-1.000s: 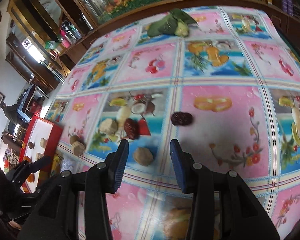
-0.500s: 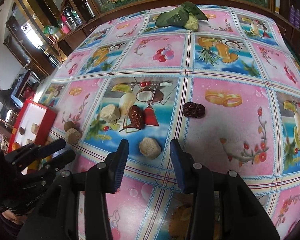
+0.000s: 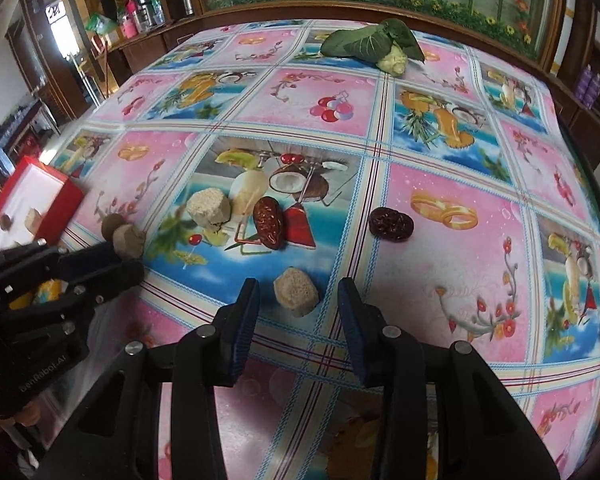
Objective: Organize fruits
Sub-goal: 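Grasp a tan chunk with the right gripper while the left gripper grasps a pale ribbed chunk, then carry the ribbed chunk into the tray and release it while the right gripper releases its tan chunk there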
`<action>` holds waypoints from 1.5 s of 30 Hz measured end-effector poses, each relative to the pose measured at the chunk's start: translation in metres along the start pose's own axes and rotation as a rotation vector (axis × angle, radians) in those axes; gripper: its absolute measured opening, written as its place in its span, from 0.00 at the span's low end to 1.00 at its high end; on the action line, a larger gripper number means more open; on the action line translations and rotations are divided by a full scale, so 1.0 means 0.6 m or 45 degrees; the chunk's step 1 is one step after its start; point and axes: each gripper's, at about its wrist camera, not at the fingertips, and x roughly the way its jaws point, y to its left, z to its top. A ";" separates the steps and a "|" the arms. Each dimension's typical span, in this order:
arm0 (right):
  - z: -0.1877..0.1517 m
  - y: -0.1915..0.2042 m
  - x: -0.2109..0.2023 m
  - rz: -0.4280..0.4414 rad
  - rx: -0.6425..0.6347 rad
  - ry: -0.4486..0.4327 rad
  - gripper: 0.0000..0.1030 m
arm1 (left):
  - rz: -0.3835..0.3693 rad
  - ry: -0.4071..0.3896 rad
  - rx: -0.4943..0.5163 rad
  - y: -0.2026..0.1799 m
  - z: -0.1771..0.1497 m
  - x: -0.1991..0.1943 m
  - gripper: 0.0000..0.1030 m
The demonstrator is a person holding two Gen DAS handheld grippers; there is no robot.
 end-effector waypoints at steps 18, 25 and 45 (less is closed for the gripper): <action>0.000 -0.008 -0.015 0.029 0.028 -0.032 0.22 | 0.054 -0.017 -0.063 0.007 0.011 0.010 0.14; 0.010 -0.040 -0.031 0.047 0.159 -0.105 0.22 | 0.032 -0.073 -0.037 0.000 -0.002 -0.031 0.13; 0.018 -0.065 -0.058 0.147 0.483 -0.348 0.22 | 0.199 -0.300 -0.149 0.118 -0.127 -0.226 0.13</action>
